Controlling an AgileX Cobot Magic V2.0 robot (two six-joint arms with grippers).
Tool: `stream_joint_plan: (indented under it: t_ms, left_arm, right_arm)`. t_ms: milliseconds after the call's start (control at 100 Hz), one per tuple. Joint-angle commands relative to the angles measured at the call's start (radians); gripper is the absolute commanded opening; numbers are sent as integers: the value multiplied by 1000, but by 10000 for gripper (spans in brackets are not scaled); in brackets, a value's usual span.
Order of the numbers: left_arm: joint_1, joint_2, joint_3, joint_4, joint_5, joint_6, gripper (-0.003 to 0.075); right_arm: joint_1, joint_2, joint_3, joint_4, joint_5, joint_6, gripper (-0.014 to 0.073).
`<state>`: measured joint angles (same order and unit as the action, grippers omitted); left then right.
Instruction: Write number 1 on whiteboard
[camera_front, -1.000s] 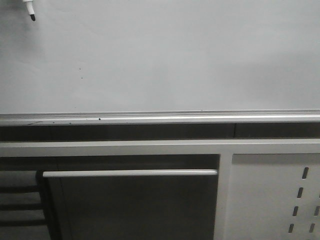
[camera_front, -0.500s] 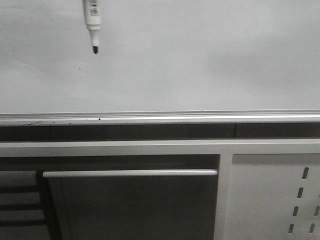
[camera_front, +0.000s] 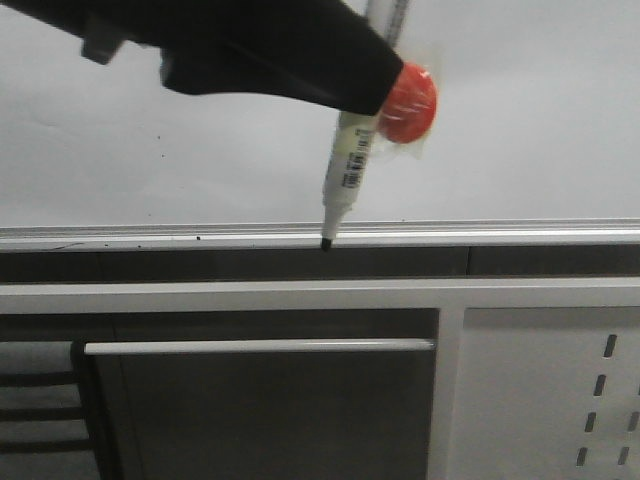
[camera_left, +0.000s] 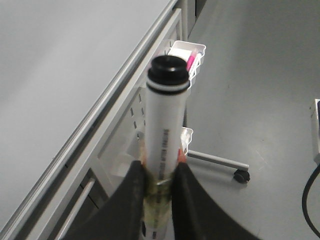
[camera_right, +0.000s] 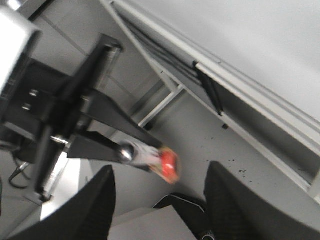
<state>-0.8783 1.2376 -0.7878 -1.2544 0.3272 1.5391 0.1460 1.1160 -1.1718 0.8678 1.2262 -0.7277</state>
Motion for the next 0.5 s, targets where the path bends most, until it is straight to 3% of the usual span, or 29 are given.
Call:
stream_joint_plan:
  t_ms: [0,490]
  left_arm:
    - [-22,-3,-50,-29,-30,-5,-20]
    - [-25,7,-70,-29,-47,-5,-20]
  right_arm:
    - [41,27,-57,29,25,-18,362]
    - [143,82,-63,17,-23,-18,362]
